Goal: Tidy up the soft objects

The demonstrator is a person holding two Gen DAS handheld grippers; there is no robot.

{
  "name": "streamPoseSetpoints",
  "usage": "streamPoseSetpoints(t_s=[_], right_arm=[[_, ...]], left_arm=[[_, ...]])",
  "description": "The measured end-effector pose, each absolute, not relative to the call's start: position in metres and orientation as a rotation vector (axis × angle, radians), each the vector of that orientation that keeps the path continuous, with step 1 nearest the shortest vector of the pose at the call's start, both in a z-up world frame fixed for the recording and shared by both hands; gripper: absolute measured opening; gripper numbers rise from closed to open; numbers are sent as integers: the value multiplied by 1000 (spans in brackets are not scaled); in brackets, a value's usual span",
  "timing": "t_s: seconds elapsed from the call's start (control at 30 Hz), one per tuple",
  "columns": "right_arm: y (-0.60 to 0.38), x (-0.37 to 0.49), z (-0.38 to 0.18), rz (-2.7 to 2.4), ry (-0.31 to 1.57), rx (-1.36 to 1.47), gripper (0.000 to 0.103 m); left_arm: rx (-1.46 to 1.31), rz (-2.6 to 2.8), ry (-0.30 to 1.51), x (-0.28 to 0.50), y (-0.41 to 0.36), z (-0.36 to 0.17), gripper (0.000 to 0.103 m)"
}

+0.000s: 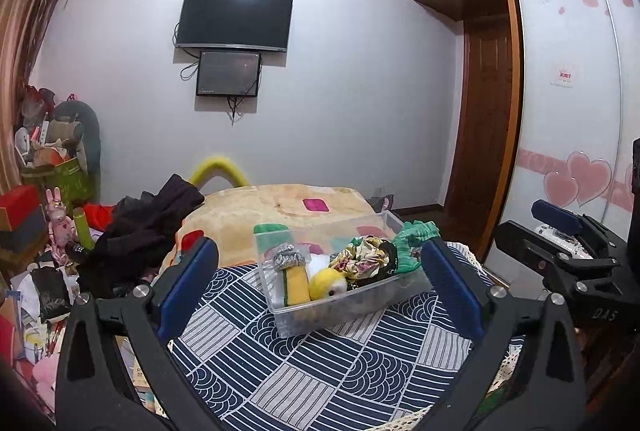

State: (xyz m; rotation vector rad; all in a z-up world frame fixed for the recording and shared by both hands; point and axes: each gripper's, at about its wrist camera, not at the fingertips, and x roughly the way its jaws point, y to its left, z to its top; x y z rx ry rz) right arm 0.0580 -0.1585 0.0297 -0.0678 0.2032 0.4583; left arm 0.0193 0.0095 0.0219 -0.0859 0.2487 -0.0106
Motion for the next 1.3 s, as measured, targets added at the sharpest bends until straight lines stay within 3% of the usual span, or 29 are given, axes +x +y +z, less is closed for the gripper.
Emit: streamPoseSetpoints(t_s=[1.3], right_arm=[[-155,53,32,463,203,-74,102]], left_arm=[[-105,-21,250,20,10,22,103]])
